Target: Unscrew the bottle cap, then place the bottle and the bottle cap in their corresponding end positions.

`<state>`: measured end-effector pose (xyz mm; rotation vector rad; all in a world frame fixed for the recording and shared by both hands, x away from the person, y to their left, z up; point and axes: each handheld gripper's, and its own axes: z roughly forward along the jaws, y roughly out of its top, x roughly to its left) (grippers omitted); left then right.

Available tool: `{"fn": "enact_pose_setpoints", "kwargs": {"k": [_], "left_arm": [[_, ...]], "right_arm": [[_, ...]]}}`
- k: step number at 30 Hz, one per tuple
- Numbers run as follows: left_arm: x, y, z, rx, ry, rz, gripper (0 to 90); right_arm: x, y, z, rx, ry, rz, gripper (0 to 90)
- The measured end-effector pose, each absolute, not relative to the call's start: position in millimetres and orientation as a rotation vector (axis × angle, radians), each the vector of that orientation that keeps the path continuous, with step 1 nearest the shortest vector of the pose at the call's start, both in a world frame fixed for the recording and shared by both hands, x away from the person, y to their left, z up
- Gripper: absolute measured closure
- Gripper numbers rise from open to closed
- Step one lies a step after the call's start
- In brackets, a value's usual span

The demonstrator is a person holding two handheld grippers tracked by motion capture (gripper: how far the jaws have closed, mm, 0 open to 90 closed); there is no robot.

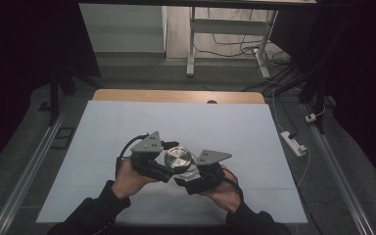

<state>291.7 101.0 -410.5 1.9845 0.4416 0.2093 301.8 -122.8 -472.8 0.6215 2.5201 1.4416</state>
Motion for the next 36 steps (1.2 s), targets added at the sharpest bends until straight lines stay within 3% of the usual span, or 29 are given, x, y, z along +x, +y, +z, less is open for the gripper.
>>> {"fn": "enact_pose_setpoints", "kwargs": {"k": [36], "left_arm": [[305.7,132.3,-417.4,1.993,0.535,0.239,20.3]], "right_arm": [[303.3,-127.5,-471.3,0.595,2.537,1.443,15.4]]}}
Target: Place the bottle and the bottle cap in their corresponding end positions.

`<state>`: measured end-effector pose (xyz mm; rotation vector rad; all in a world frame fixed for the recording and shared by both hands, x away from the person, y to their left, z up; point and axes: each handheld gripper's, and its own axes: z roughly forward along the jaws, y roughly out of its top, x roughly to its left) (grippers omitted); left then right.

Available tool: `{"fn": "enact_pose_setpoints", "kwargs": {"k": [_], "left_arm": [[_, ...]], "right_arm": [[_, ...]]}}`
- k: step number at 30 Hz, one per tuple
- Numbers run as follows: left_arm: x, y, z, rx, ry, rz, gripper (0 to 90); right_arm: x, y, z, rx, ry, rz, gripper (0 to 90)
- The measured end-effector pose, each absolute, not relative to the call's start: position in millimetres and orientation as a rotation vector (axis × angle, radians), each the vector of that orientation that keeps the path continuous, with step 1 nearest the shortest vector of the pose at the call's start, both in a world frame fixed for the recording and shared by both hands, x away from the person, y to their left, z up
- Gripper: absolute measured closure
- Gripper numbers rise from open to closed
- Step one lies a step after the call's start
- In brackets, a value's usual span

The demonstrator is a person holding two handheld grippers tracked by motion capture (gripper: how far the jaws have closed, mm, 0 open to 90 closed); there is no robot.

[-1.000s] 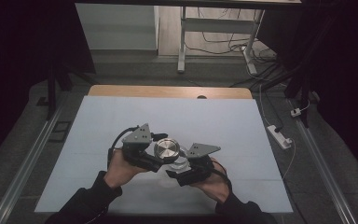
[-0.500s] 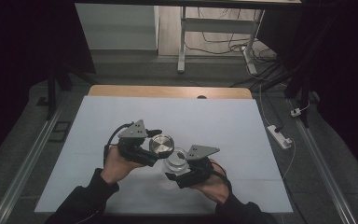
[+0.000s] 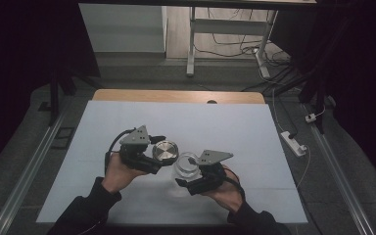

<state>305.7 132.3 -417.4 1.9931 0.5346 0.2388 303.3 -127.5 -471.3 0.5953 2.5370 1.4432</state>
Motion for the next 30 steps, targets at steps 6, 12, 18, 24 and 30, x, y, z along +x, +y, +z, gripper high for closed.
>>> {"fn": "enact_pose_setpoints", "kwargs": {"k": [6,12,18,24,30], "left_arm": [[302.4,136.4,-417.7,1.993,0.534,0.237,20.3],[298.2,138.5,-418.2,1.992,0.529,0.231,20.3],[294.1,139.4,-421.6,1.995,0.522,0.223,20.3],[290.1,141.1,-425.8,1.991,0.519,0.21,20.2],[285.2,138.8,-430.2,1.994,0.5,0.203,20.2]], "right_arm": [[308.9,-129.7,-469.7,0.611,2.529,1.448,15.4],[314.2,-132.1,-469.0,0.628,2.52,1.441,15.4],[321.2,-132.6,-467.5,0.636,2.505,1.444,15.4],[327.8,-129.6,-467.1,0.637,2.501,1.431,15.4],[335.4,-128.1,-466.6,0.644,2.49,1.42,15.4]]}}
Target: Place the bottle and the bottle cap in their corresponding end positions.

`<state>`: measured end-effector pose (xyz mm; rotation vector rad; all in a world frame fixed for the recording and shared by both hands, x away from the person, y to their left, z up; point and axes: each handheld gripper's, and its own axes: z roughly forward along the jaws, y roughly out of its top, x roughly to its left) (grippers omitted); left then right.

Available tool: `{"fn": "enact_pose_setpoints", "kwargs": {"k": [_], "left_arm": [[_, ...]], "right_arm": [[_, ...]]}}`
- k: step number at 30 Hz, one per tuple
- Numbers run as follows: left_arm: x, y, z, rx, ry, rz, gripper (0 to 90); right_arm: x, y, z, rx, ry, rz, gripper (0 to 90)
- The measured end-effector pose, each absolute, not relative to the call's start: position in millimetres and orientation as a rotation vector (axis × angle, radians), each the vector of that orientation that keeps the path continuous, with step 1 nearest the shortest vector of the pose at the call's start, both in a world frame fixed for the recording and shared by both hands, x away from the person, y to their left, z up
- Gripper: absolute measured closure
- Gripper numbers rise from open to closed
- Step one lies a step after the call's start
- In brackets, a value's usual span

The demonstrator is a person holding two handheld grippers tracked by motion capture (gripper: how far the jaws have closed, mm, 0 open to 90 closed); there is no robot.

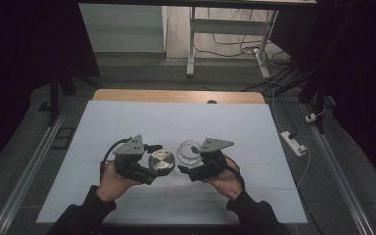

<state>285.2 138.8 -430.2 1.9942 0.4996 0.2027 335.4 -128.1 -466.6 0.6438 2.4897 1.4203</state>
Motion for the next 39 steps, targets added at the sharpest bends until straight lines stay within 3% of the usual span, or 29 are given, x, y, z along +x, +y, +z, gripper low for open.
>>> {"fn": "enact_pose_setpoints", "kwargs": {"k": [39], "left_arm": [[271.0,112.4,-480.9,2.034,0.449,0.152,20.3]], "right_arm": [[388.1,-108.0,-468.5,0.723,2.42,1.367,15.4]]}}
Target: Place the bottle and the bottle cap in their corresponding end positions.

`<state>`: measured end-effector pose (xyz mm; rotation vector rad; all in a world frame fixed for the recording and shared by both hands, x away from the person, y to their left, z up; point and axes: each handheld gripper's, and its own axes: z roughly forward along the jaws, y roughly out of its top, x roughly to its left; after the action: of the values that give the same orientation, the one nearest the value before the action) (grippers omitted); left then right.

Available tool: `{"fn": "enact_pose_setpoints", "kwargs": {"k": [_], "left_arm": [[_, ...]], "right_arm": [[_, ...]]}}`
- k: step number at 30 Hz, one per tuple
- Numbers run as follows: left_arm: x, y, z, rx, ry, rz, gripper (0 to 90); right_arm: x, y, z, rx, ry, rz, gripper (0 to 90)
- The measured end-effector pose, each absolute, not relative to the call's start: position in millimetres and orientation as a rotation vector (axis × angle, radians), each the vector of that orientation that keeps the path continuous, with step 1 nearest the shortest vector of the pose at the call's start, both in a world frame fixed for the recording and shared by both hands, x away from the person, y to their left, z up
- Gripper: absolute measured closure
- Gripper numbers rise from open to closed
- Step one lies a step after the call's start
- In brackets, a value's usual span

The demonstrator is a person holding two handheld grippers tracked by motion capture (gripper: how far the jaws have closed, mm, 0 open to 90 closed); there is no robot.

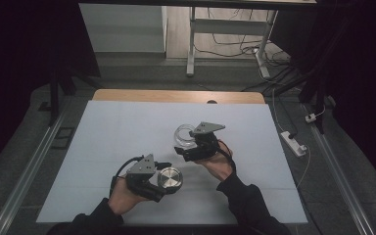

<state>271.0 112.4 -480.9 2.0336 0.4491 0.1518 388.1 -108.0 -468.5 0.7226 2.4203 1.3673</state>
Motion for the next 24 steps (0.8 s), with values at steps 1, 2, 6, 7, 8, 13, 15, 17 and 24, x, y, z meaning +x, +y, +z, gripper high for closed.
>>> {"fn": "enact_pose_setpoints", "kwargs": {"k": [1,2,6,7,8,13,15,17,24], "left_arm": [[271.6,110.9,-482.9,2.037,0.449,0.147,20.3],[272.2,109.3,-484.8,2.039,0.448,0.148,20.3],[274.4,104.1,-491.8,2.047,0.446,0.15,20.3],[274.9,103.2,-493.3,2.051,0.448,0.154,20.3],[275.5,102.2,-495.0,2.052,0.448,0.157,20.3],[279.3,99.0,-503.1,2.061,0.458,0.166,20.3],[280.9,97.8,-506.2,2.064,0.463,0.163,20.2],[282.8,95.8,-509.4,2.068,0.47,0.162,20.3],[290.6,86.9,-519.2,2.084,0.482,0.158,20.2]], "right_arm": [[390.1,-107.9,-469.1,0.725,2.418,1.37,15.4],[391.9,-107.7,-469.6,0.731,2.417,1.367,15.4],[399.1,-106.7,-471.3,0.745,2.404,1.358,15.4],[400.7,-106.3,-471.6,0.749,2.403,1.354,15.4],[402.6,-105.5,-472.4,0.749,2.398,1.36,15.4],[410.6,-101.5,-474.9,0.761,2.393,1.344,15.4],[413.6,-99.6,-476.7,0.758,2.392,1.342,15.4],[416.2,-97.8,-478.4,0.761,2.394,1.337,15.4],[425.6,-91.6,-485.7,0.762,2.393,1.305,15.4]]}}
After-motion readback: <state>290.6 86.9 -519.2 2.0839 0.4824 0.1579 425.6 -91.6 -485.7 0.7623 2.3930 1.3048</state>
